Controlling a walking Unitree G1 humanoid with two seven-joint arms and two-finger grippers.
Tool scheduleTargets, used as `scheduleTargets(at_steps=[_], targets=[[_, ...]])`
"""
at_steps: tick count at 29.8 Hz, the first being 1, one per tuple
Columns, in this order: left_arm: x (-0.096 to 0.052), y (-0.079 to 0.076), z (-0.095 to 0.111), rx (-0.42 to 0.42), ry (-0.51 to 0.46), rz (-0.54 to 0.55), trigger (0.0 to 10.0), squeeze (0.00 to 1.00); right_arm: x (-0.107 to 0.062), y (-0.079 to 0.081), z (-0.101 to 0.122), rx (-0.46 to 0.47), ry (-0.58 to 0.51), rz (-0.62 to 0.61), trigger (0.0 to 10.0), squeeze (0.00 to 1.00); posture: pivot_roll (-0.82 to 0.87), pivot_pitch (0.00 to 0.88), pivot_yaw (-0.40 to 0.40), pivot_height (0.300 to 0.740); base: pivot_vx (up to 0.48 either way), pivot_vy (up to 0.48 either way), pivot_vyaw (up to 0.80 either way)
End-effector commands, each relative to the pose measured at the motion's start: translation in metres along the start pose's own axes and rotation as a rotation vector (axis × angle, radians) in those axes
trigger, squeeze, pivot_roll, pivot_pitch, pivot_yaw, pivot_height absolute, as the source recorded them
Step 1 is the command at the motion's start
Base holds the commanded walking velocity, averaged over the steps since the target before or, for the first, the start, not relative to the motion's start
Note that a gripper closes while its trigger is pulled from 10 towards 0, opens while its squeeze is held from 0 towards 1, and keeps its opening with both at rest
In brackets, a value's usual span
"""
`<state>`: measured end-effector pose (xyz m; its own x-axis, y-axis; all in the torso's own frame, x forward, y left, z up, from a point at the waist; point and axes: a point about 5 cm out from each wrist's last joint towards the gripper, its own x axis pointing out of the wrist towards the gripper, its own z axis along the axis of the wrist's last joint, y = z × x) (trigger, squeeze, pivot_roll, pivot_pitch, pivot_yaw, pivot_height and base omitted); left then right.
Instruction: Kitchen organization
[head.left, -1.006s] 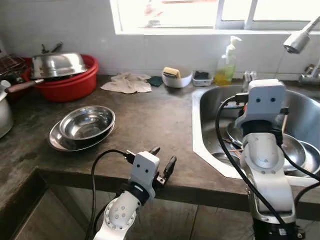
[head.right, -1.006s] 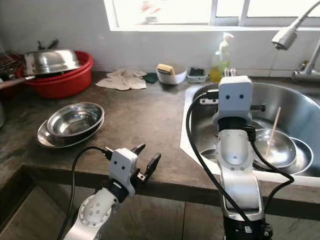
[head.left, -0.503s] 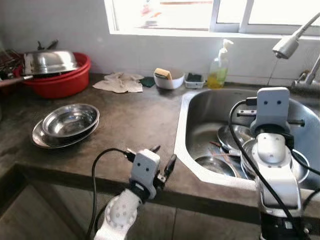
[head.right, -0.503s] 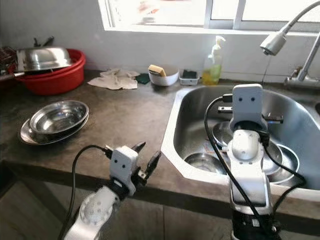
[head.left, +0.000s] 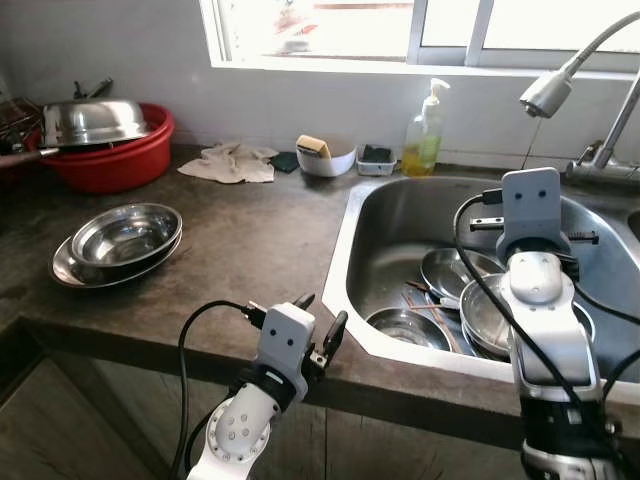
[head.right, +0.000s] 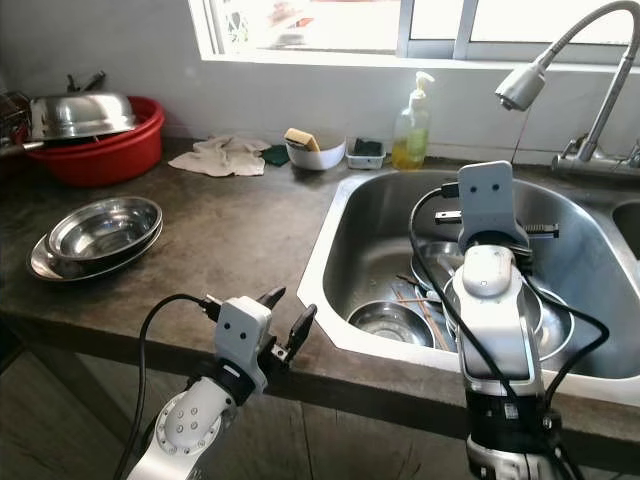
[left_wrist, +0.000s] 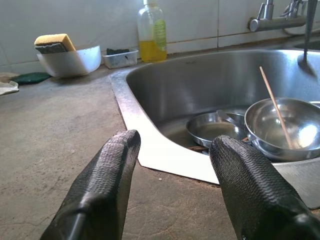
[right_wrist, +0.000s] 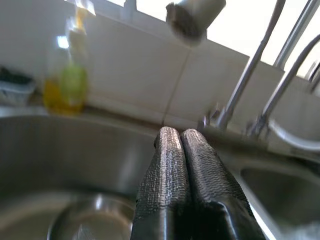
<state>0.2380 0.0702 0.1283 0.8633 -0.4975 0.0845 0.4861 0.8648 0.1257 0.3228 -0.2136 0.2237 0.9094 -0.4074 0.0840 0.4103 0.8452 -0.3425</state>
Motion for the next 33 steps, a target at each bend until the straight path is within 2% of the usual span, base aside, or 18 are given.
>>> scheduleTargets(at_steps=[1, 2, 10, 13, 14, 15, 16, 17, 23, 26, 27, 30, 33], targets=[[-0.003, -0.003, -0.006, -0.010, 0.038, -0.017, 10.0, 0.00, 0.005, 0.004, -0.021, 0.026, 0.129, 0.015, 10.0, 0.00, 0.03, 0.002, -0.021, 0.740, 0.000, 0.000, 0.00], [-0.003, -0.003, -0.006, -0.010, 0.038, -0.017, 10.0, 0.00, 0.005, 0.004, -0.021, 0.026, 0.129, 0.015, 10.0, 0.00, 0.03, 0.002, -0.021, 0.740, 0.000, 0.000, 0.00], [-0.010, -0.009, -0.007, -0.033, 0.050, -0.059, 10.0, 0.00, 0.010, 0.004, -0.059, 0.110, 0.350, 0.004, 10.0, 0.00, 0.04, 0.015, -0.015, 0.740, 0.000, 0.000, 0.00], [-0.011, -0.010, -0.008, -0.039, 0.053, -0.071, 10.0, 0.00, 0.010, 0.003, -0.065, 0.124, 0.381, -0.008, 10.0, 0.00, 0.04, 0.014, -0.012, 0.740, 0.000, 0.000, 0.00], [-0.011, -0.010, -0.007, -0.041, 0.054, -0.075, 10.0, 0.00, 0.010, 0.003, -0.066, 0.140, 0.395, -0.011, 10.0, 0.03, 0.04, 0.018, -0.010, 0.740, 0.000, 0.000, 0.00], [-0.011, -0.011, -0.007, -0.042, 0.055, -0.078, 10.0, 0.00, 0.010, 0.003, -0.068, 0.150, 0.403, -0.015, 10.0, 0.15, 0.04, 0.018, -0.010, 0.740, 0.000, 0.000, 0.00], [-0.011, -0.011, -0.008, -0.043, 0.056, -0.081, 10.0, 0.00, 0.009, 0.003, -0.068, 0.154, 0.407, -0.017, 10.0, 0.15, 0.04, 0.017, -0.008, 0.740, 0.000, 0.000, 0.00], [-0.011, -0.011, -0.007, -0.042, 0.057, -0.083, 10.0, 0.00, 0.009, 0.002, -0.069, 0.161, 0.401, -0.028, 10.0, 1.00, 0.04, 0.022, -0.008, 0.740, 0.000, 0.000, 0.00], [-0.011, -0.010, -0.007, -0.043, 0.059, -0.085, 10.0, 0.00, 0.008, -0.001, -0.064, 0.168, 0.364, -0.056, 10.0, 1.00, 0.04, 0.026, -0.007, 0.740, 0.000, 0.000, 0.00], [-0.010, -0.010, -0.007, -0.042, 0.060, -0.083, 10.0, 0.00, 0.008, -0.003, -0.057, 0.159, 0.308, -0.086, 10.0, 1.00, 0.04, 0.027, -0.008, 0.740, 0.000, 0.000, 0.00], [-0.010, -0.010, -0.007, -0.042, 0.060, -0.082, 10.0, 0.00, 0.009, -0.003, -0.053, 0.153, 0.285, -0.084, 10.0, 0.00, 0.04, 0.027, -0.008, 0.740, 0.000, 0.000, 0.00], [-0.009, -0.009, -0.007, -0.041, 0.058, -0.075, 10.0, 0.00, 0.005, -0.003, -0.023, 0.144, 0.069, -0.083, 10.0, 0.00, 0.04, 0.024, -0.008, 0.740, 0.000, 0.000, 0.00], [-0.009, -0.007, -0.007, -0.041, 0.059, -0.067, 10.0, 0.00, -0.001, -0.002, -0.007, 0.176, -0.042, -0.057, 10.0, 0.00, 0.04, 0.024, -0.008, 0.740, 0.000, 0.000, 0.00]])
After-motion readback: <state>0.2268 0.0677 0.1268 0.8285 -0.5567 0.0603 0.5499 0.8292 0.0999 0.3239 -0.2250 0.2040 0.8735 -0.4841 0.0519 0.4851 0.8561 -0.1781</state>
